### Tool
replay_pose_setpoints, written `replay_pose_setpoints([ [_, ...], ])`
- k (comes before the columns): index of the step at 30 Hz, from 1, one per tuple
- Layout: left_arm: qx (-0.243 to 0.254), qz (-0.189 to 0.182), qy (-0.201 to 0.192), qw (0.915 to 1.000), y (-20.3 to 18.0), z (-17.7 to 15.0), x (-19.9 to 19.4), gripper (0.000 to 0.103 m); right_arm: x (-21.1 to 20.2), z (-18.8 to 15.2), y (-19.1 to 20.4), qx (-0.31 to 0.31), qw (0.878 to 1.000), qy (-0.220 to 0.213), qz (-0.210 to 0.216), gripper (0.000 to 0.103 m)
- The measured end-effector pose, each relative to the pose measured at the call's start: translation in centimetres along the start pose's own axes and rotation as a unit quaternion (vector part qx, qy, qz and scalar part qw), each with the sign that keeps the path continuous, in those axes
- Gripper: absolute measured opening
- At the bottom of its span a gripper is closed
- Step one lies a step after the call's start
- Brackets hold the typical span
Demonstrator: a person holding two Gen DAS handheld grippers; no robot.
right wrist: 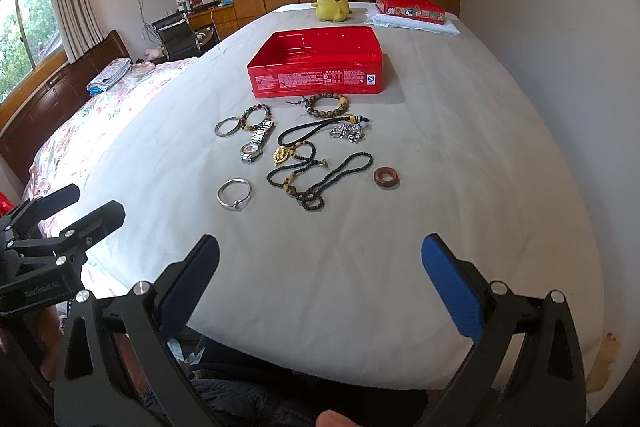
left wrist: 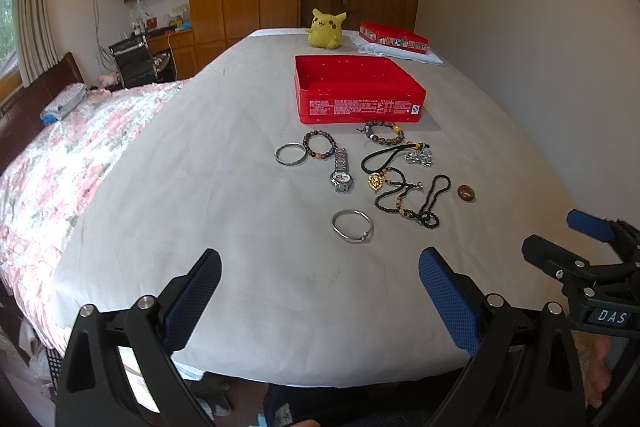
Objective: Organize jewelry
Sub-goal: 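Grasp the brown wooden ring with the right tool while the left tool grasps the silver bangle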
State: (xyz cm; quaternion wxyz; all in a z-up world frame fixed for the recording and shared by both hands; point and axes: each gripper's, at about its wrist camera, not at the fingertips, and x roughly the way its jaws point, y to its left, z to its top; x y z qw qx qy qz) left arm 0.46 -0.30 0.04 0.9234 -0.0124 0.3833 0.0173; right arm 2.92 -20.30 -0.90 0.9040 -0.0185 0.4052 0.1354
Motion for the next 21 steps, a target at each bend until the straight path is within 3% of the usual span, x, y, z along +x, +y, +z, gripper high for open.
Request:
replay_pose_setpoints([
  [2, 0.006, 0.008, -0.004, 0.9999, -0.3, -0.1, 0.4, 0.099, 0.0, -0.1, 0.1, -0.013, 1.000, -0.023, -0.002, 0.100],
  [5, 0.004, -0.014, 0.002, 0.9999, -0.2, -0.4, 1.7, 0.099, 0.3, -0.1, 0.0, -0.045, 0.997, -0.057, 0.000, 0.100],
  [8, 0.002, -0.018, -0.006, 0.9998, 0.0, -0.9, 2.8, 0.099, 2.4, -0.2, -0.6, -0.066, 0.997, -0.032, -0.028, 0.100],
  [10, -0.018, -0.023, -0.002, 0.9996, 0.7, -1.6, 4.0, 0.099, 3.5, -0.1, -1.7, -0.056, 0.998, -0.019, -0.018, 0.100],
  [11, -0.022, -0.050, 0.008, 0.9985, 0.9, -1.9, 4.9, 0.099, 4.1, -0.2, -2.3, -0.048, 0.999, -0.013, -0.013, 0.095],
  [12, -0.024, -0.060, 0.020, 0.9977, 1.0, -2.1, 5.6, 0.099, 4.8, -0.1, -3.0, -0.039, 0.999, -0.003, -0.007, 0.082],
  [13, -0.023, -0.065, 0.037, 0.9970, 0.9, -2.3, 6.7, 0.098, 5.3, -0.3, -3.4, -0.033, 0.999, 0.005, -0.003, 0.063],
  [14, -0.018, -0.064, 0.045, 0.9968, 0.6, -2.5, 7.5, 0.098, 6.1, -0.3, -4.0, -0.024, 1.000, 0.018, 0.006, 0.056],
  [16, -0.002, -0.083, 0.059, 0.9948, -0.1, -2.6, 8.8, 0.098, 7.5, -0.6, -5.0, -0.006, 0.998, 0.041, 0.037, 0.053],
  [21, 0.027, -0.065, 0.072, 0.9949, -1.8, -2.0, 12.1, 0.098, 9.9, -0.7, -6.7, 0.025, 0.996, 0.057, 0.059, 0.059],
])
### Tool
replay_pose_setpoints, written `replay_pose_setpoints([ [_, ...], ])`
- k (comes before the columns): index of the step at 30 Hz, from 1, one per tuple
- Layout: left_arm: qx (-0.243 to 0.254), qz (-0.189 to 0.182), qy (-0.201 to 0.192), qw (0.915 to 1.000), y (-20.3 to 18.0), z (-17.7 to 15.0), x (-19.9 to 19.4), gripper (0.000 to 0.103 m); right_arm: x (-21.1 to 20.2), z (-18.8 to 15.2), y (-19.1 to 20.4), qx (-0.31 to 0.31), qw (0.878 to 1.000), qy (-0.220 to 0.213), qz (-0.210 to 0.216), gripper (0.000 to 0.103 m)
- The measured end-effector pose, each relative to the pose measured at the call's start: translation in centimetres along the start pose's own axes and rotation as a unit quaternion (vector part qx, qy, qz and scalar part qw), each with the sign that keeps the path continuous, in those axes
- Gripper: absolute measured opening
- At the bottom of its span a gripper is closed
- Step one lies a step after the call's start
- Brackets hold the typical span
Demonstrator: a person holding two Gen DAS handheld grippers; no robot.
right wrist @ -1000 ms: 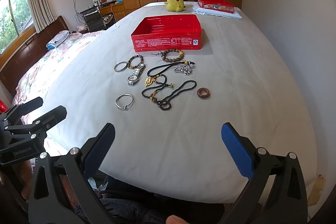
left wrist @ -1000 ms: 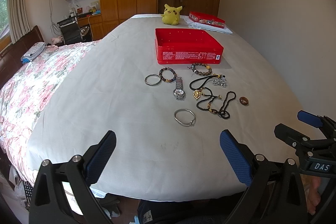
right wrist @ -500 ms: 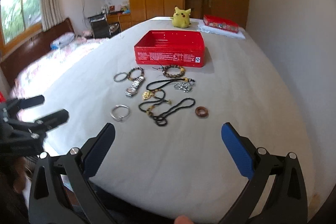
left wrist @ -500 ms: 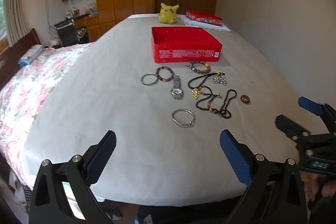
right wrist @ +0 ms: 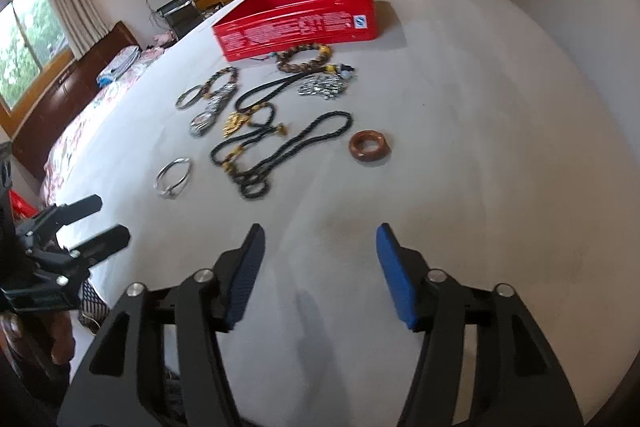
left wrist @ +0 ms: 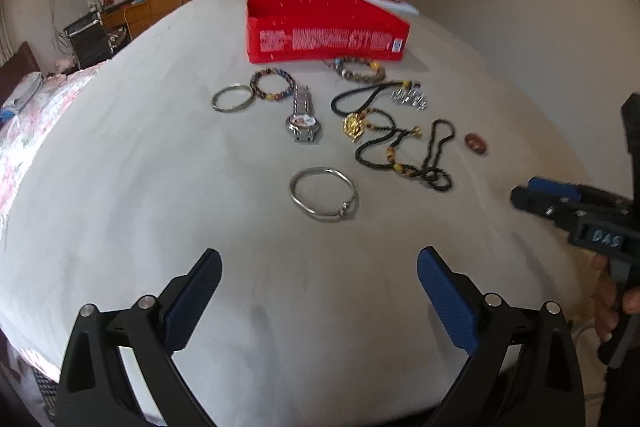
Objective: Organize jewelry
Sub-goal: 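Grasp the brown wooden ring with the right tool while the left tool grasps the silver bangle, then carry ring and bangle into the red box and open both tools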
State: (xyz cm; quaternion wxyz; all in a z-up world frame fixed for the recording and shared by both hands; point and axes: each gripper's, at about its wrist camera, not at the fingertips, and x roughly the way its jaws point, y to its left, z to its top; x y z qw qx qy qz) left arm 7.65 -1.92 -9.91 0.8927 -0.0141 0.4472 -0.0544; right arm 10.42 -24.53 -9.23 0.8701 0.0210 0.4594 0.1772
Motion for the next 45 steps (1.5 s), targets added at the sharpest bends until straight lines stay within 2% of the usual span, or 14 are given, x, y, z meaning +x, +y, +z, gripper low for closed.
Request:
replay_pose_setpoints([
  [4, -0.011, 0.006, 0.026, 0.9996, 0.4, 0.9, 3.2, 0.098, 1.9, 1.3, -1.0, -0.005, 1.000, 0.003, -0.012, 0.059],
  [6, -0.007, 0.014, 0.026, 0.9995, 0.3, 1.1, 4.1, 0.098, 3.1, 2.0, -1.5, -0.006, 1.000, 0.008, -0.020, 0.058],
  [15, 0.019, 0.033, 0.011, 0.9992, -0.3, 2.4, 5.6, 0.096, 5.6, 4.6, -2.2, -0.039, 0.998, 0.005, -0.048, 0.037],
  [16, 0.023, 0.033, 0.009, 0.9991, -0.4, 2.4, 5.6, 0.092, 5.7, 4.6, -2.1, -0.042, 0.998, 0.003, -0.048, 0.036],
  [18, 0.030, 0.034, 0.006, 0.9989, -0.6, 2.5, 5.6, 0.077, 6.0, 4.7, -2.0, -0.050, 0.997, 0.001, -0.052, 0.031],
  [19, 0.037, 0.034, 0.005, 0.9987, -0.8, 2.7, 5.4, 0.060, 6.1, 4.8, -1.9, -0.055, 0.997, 0.000, -0.053, 0.029],
  [20, 0.043, 0.031, 0.004, 0.9986, -1.0, 2.8, 5.3, 0.049, 6.1, 4.8, -1.9, -0.058, 0.997, 0.000, -0.054, 0.029],
  [28, 0.037, 0.022, -0.001, 0.9990, -0.7, 3.0, 4.6, 0.048, 6.0, 4.8, -1.6, -0.064, 0.996, -0.008, -0.055, 0.028],
  [38, 0.020, 0.008, -0.032, 0.9992, 0.7, 4.3, 1.0, 0.048, 3.4, 5.3, -0.6, -0.065, 0.997, -0.029, -0.042, 0.028],
  [45, 0.039, 0.011, -0.050, 0.9979, 1.0, 6.5, -0.2, 0.048, 2.1, 6.8, 0.3, -0.073, 0.996, -0.042, -0.027, 0.028],
])
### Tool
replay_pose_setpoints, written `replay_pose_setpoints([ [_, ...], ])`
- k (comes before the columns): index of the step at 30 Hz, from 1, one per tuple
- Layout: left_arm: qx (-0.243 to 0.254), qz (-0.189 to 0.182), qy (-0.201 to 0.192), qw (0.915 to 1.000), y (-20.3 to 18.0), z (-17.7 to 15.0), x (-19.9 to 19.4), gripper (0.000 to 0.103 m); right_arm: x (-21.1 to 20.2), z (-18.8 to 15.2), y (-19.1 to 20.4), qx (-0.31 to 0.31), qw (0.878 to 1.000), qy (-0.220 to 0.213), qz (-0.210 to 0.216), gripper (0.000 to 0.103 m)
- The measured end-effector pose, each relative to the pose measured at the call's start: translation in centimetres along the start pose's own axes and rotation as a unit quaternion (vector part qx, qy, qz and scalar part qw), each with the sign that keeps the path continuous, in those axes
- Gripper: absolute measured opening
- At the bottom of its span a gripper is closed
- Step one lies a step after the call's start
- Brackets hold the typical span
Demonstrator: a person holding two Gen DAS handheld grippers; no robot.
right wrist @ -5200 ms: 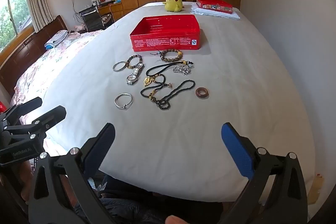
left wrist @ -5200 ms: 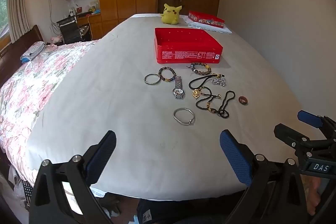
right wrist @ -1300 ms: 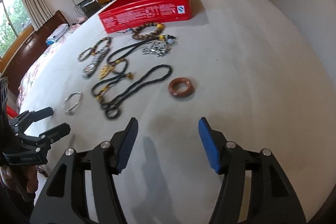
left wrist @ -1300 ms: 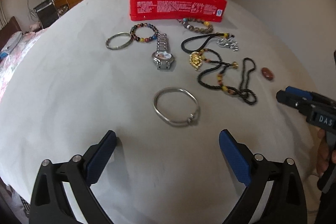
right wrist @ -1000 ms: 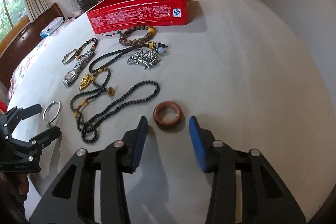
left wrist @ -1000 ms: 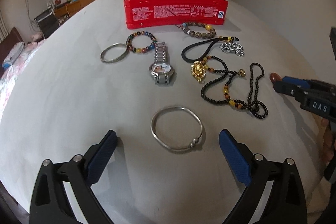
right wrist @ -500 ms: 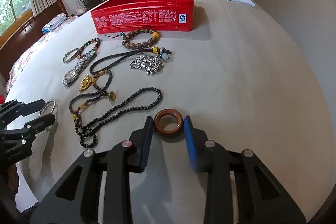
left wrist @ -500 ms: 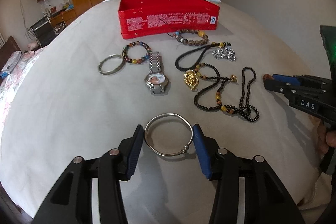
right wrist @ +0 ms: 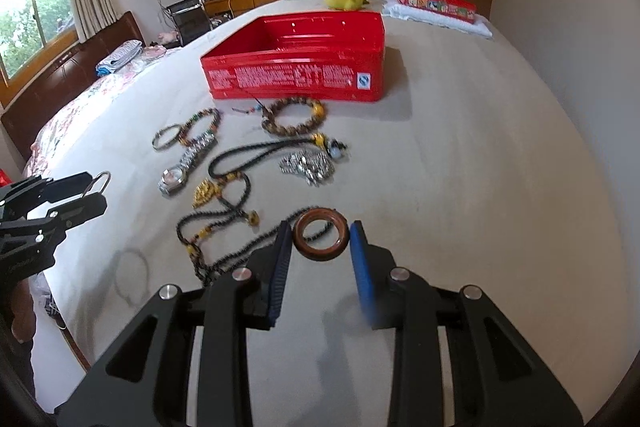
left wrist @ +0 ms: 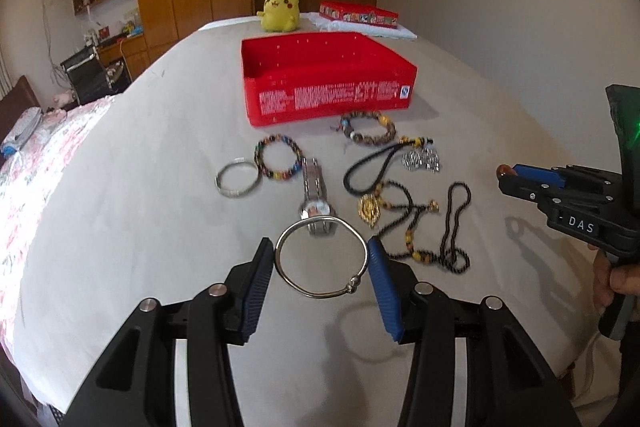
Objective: Organize jewelry
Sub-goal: 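Carry ring and bangle into the red box and open both tools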
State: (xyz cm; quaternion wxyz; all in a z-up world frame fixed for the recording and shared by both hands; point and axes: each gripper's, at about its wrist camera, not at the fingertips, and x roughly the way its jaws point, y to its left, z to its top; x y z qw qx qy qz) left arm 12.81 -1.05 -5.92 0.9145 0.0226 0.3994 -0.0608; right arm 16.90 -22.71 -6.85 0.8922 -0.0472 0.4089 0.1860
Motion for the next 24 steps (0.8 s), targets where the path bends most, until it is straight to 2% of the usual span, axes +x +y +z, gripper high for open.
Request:
replay_pose_setpoints([
  [3, 0.008, 0.007, -0.010, 0.9999, 0.2, 1.2, 0.1, 0.048, -0.2, 1.0, 0.1, -0.006, 1.000, -0.005, 0.002, 0.028],
  [11, 0.018, -0.003, -0.027, 0.9994, 1.2, 5.9, 1.5, 0.048, 0.2, 5.6, 0.2, -0.023, 1.000, -0.021, 0.007, 0.028],
  [19, 0.025, 0.000, -0.039, 0.9989, 2.2, 11.5, 4.9, 0.048, 3.1, 12.4, -0.4, -0.029, 0.999, -0.029, 0.018, 0.028],
  [24, 0.029, -0.004, -0.037, 0.9989, 3.0, 15.3, 7.8, 0.048, 6.4, 16.6, -1.1, -0.028, 0.999, -0.020, 0.025, 0.028],
])
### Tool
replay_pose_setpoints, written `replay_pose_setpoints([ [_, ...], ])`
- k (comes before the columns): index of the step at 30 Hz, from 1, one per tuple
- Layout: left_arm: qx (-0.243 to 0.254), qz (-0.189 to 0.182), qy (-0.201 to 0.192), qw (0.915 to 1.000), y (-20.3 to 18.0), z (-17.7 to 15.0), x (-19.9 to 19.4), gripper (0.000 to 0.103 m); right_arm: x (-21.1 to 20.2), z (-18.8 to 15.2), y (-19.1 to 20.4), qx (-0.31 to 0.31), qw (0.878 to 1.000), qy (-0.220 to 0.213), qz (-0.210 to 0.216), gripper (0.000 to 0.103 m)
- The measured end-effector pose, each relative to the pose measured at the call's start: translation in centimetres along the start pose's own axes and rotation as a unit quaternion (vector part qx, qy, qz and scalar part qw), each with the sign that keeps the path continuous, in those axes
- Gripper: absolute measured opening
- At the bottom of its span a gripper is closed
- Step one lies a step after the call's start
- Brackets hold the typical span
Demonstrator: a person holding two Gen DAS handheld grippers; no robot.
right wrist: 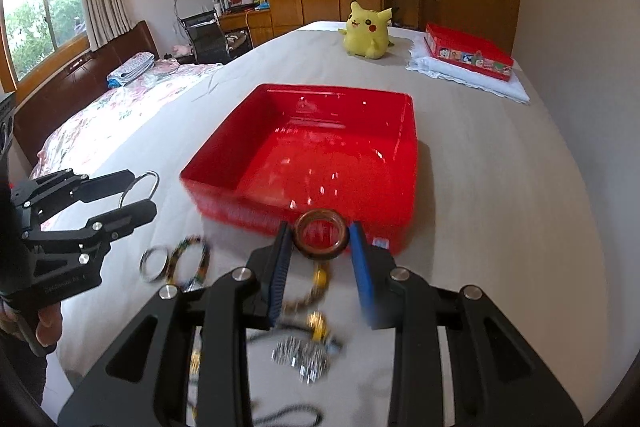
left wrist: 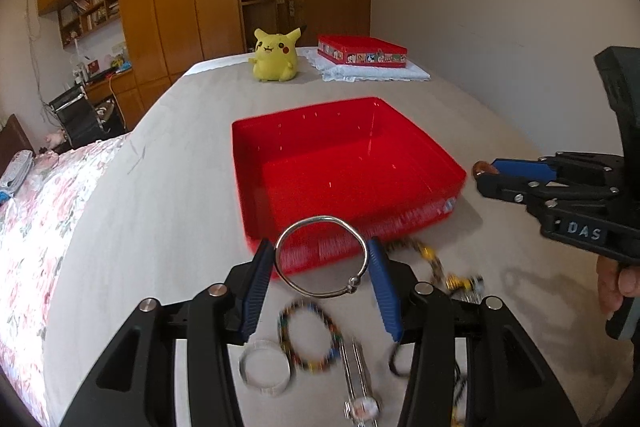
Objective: Organize jewelry
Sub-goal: 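Carry ring and bangle into the red box and open both tools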
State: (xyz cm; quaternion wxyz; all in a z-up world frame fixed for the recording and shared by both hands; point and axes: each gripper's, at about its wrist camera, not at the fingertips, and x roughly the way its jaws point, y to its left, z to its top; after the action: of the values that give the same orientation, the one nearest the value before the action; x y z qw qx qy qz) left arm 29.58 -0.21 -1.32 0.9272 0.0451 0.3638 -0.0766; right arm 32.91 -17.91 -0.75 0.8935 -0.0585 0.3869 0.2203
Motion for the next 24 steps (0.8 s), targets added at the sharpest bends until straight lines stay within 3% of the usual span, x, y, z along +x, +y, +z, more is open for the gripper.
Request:
replay_pose_setpoints([
  [6, 0.005, -0.011, 0.027, 0.9996, 0.4, 3.4, 5.5, 0.048, 6.4, 3.8, -1.4, 0.012, 0.999, 0.041, 0.003, 0.028],
  [12, 0.000, -0.020, 0.082, 0.9964, 0.8, 4.6, 12.3, 0.048, 13.3, 4.9, -2.6, 0.026, 0.995, 0.096, -0.017, 0.028],
  [18, -0.006, -0.023, 0.112, 0.9934, 1.0, 4.3, 15.0, 0.048, 15.7, 5.2, -1.8, 0.006, 0.992, 0.121, -0.040, 0.029],
  [24, -0.007, -0.017, 0.114, 0.9933, 1.2, 3.9, 15.0, 0.051, 16.2, 5.1, -2.0, 0.008, 0.991, 0.128, -0.044, 0.032],
])
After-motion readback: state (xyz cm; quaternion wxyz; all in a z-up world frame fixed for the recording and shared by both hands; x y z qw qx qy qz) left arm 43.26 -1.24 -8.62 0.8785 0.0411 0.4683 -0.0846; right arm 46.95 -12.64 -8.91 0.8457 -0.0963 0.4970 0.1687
